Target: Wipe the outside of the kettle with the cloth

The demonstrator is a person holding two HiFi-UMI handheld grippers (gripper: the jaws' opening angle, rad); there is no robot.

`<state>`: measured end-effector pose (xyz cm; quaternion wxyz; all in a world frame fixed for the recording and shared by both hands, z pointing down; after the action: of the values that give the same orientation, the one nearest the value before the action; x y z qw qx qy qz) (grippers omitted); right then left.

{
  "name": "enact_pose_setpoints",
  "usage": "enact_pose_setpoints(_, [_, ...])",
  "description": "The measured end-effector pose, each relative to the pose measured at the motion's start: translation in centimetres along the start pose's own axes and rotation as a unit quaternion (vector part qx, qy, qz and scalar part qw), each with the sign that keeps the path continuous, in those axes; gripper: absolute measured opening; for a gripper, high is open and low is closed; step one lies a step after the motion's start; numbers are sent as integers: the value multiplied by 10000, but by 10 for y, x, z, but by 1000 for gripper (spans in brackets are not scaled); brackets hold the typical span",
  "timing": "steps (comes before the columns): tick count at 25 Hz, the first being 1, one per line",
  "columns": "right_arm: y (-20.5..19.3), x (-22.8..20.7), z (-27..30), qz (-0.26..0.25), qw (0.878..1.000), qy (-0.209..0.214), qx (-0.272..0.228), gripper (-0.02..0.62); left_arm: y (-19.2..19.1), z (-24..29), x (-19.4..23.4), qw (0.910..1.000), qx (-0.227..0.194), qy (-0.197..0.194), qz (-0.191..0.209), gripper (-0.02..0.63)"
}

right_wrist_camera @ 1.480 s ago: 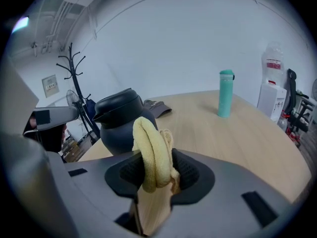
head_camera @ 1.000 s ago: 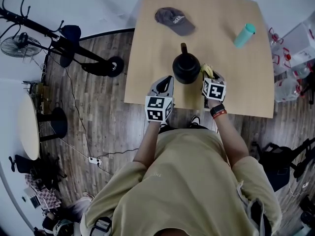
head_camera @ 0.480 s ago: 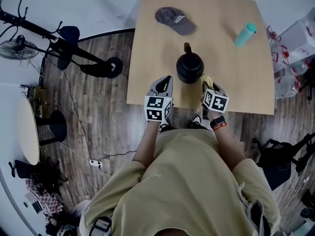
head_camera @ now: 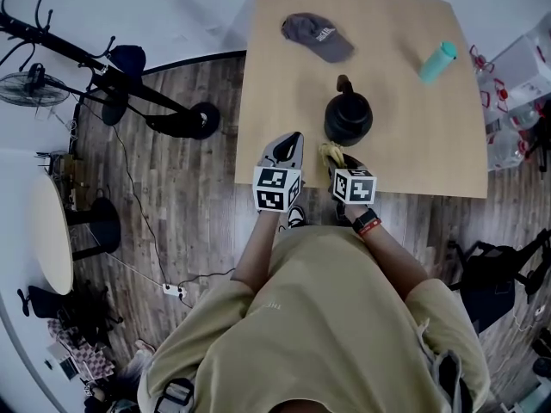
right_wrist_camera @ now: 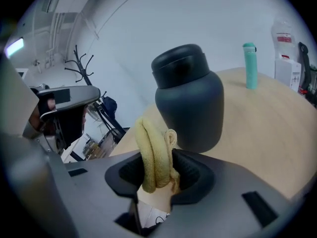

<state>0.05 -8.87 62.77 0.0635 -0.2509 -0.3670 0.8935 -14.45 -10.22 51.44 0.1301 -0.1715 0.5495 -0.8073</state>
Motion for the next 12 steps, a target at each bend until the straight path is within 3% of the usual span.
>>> enact_pose_setpoints(12, [16, 34, 60, 51, 9993, -363, -74, 149, 8, -23, 49, 9996, -134, 253, -70, 25])
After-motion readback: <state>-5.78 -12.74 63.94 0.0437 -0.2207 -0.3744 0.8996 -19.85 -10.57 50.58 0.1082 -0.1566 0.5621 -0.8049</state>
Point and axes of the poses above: the fingertips, and each gripper's own axes: z forward along the fingers, x to its left, y out of its top, the point moved 6 cm from there along -z, backward along the fingers, and after that the axes turned 4 degrees about -x, right-handed, at the moved point
